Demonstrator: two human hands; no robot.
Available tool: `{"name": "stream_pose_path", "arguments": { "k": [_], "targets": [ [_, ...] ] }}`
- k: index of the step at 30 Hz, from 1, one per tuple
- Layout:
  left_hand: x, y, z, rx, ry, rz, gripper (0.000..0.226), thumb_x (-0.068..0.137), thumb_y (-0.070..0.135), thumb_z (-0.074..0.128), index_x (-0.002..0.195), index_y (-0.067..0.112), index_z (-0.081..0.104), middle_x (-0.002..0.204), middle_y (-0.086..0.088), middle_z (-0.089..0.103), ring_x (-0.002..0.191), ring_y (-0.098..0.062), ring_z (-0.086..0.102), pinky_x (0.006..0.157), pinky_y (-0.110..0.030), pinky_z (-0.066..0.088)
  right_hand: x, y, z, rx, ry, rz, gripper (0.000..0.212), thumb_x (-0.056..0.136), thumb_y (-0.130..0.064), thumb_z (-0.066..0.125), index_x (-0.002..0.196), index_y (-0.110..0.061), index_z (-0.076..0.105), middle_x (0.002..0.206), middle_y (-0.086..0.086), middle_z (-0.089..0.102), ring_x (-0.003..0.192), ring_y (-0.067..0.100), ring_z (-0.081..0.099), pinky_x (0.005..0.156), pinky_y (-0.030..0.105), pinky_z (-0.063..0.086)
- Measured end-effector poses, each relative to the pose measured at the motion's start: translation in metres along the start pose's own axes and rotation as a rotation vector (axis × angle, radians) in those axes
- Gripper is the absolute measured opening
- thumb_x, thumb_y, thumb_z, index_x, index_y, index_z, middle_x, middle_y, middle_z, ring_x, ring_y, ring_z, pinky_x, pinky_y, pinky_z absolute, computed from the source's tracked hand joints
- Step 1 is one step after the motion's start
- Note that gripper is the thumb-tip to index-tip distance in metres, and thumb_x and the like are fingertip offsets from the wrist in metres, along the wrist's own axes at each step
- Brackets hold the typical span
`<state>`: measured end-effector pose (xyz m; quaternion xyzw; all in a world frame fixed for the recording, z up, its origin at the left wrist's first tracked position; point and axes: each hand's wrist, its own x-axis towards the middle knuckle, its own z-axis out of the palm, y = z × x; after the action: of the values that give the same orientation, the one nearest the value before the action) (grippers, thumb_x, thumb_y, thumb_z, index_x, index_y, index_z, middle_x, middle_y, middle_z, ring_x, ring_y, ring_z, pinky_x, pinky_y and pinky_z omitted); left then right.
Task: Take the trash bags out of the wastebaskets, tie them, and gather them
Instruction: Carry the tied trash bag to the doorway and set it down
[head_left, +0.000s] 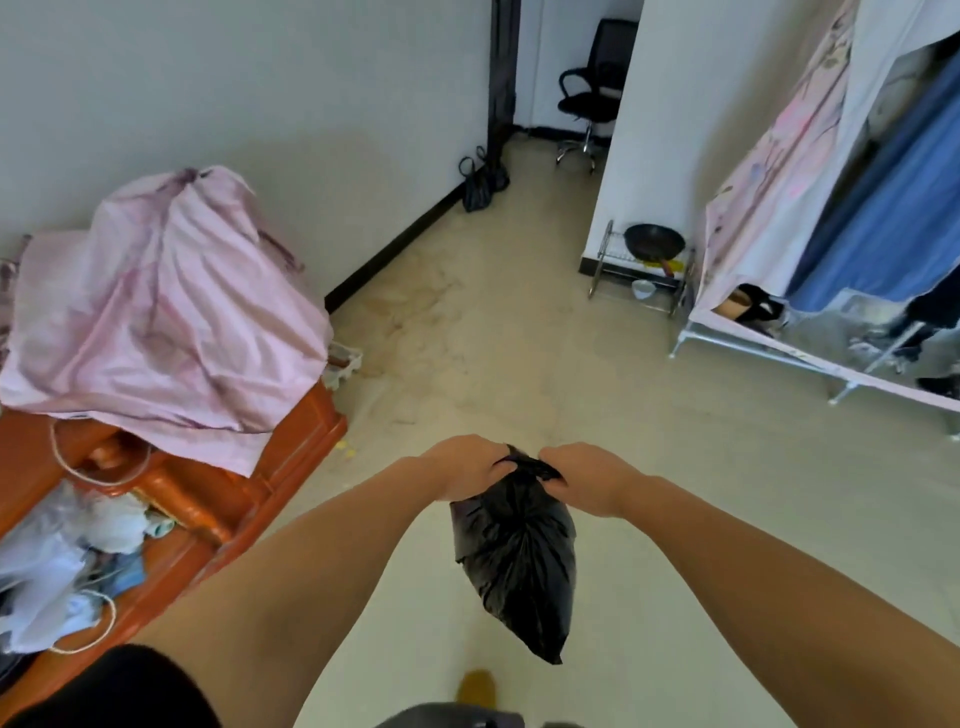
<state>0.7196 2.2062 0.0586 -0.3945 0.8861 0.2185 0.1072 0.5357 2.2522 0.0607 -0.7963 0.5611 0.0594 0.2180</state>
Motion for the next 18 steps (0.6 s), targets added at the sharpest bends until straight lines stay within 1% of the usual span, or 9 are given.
{"name": "stream_pose_path", "arguments": {
  "k": [2, 4, 6, 7, 9, 11, 13, 16, 18],
  "targets": [
    [0.041, -0.017, -0.028, 0.011, -0.003, 0.006, 0.038, 0.103, 0.034, 0.027, 0.104, 0.007, 0.054, 0.101, -0.012, 0.061, 0.087, -0.028, 0.053, 0.073, -0.032, 0.036, 0.035, 0.026, -0.029, -0.001, 0.008, 0.003, 0.022, 0.094, -0.020, 0.044, 0.074, -0.025, 0.035, 0.073, -0.003, 0.042, 0.074, 0.021, 0.043, 0.053, 0.026, 0.028],
    [0.082, -0.033, -0.054, 0.019, -0.015, 0.004, 0.037, 0.103, 0.034, 0.027, 0.099, 0.006, 0.052, 0.090, -0.007, 0.055, 0.079, -0.024, 0.047, 0.071, -0.032, 0.034, 0.072, 0.054, -0.054, -0.005, 0.012, 0.013, 0.026, 0.093, -0.019, 0.045, 0.072, -0.027, 0.033, 0.080, 0.001, 0.046, 0.074, 0.021, 0.043, 0.051, 0.020, 0.026],
    [0.126, -0.051, -0.079, 0.019, -0.021, -0.007, 0.035, 0.103, 0.033, 0.027, 0.094, 0.009, 0.049, 0.086, -0.005, 0.050, 0.077, -0.023, 0.045, 0.070, -0.032, 0.034, 0.111, 0.083, -0.078, -0.022, 0.011, 0.015, 0.021, 0.094, -0.020, 0.045, 0.075, -0.024, 0.035, 0.081, 0.003, 0.047, 0.074, 0.022, 0.044, 0.051, 0.020, 0.027],
    [0.150, -0.061, -0.092, 0.023, -0.019, -0.010, 0.034, 0.103, 0.033, 0.027, 0.093, 0.009, 0.049, 0.085, -0.005, 0.050, 0.077, -0.023, 0.045, 0.070, -0.032, 0.034, 0.132, 0.098, -0.089, -0.023, 0.007, 0.015, 0.019, 0.094, -0.020, 0.044, 0.077, -0.022, 0.036, 0.082, 0.003, 0.048, 0.074, 0.022, 0.044, 0.051, 0.023, 0.028],
    [0.199, -0.081, -0.117, 0.029, -0.004, -0.015, 0.037, 0.103, 0.033, 0.026, 0.097, 0.007, 0.052, 0.088, -0.008, 0.054, 0.078, -0.023, 0.046, 0.071, -0.032, 0.035, 0.175, 0.130, -0.114, -0.024, -0.002, 0.016, 0.018, 0.094, -0.020, 0.043, 0.077, -0.022, 0.036, 0.082, 0.003, 0.048, 0.074, 0.022, 0.045, 0.057, 0.030, 0.031],
    [0.251, -0.100, -0.142, 0.025, 0.004, -0.015, 0.039, 0.103, 0.034, 0.026, 0.102, 0.006, 0.053, 0.098, -0.012, 0.060, 0.082, -0.025, 0.050, 0.073, -0.033, 0.038, 0.216, 0.165, -0.139, -0.021, 0.003, 0.007, 0.013, 0.094, -0.021, 0.043, 0.082, -0.019, 0.038, 0.081, 0.003, 0.048, 0.074, 0.023, 0.046, 0.064, 0.031, 0.033],
    [0.304, -0.117, -0.167, 0.016, 0.000, -0.023, 0.038, 0.103, 0.034, 0.026, 0.102, 0.007, 0.053, 0.102, -0.013, 0.062, 0.086, -0.026, 0.053, 0.075, -0.033, 0.038, 0.256, 0.202, -0.164, -0.031, -0.002, 0.005, 0.011, 0.094, -0.022, 0.042, 0.085, -0.017, 0.040, 0.080, 0.003, 0.048, 0.075, 0.024, 0.046, 0.065, 0.031, 0.034],
    [0.378, -0.140, -0.209, -0.014, 0.021, -0.046, 0.034, 0.103, 0.034, 0.027, 0.097, 0.011, 0.051, 0.103, -0.013, 0.062, 0.083, -0.024, 0.049, 0.074, -0.033, 0.038, 0.317, 0.256, -0.212, -0.078, -0.020, -0.006, 0.011, 0.095, -0.023, 0.042, 0.086, -0.017, 0.040, 0.084, 0.008, 0.051, 0.076, 0.023, 0.046, 0.066, 0.031, 0.033],
    [0.421, -0.157, -0.237, -0.050, 0.051, -0.050, 0.034, 0.103, 0.034, 0.028, 0.097, 0.010, 0.051, 0.102, -0.013, 0.062, 0.085, -0.026, 0.051, 0.075, -0.034, 0.039, 0.357, 0.286, -0.245, -0.106, -0.029, -0.020, 0.010, 0.094, -0.023, 0.042, 0.087, -0.017, 0.040, 0.086, 0.010, 0.054, 0.076, 0.023, 0.046, 0.066, 0.032, 0.034]
  ]
}}
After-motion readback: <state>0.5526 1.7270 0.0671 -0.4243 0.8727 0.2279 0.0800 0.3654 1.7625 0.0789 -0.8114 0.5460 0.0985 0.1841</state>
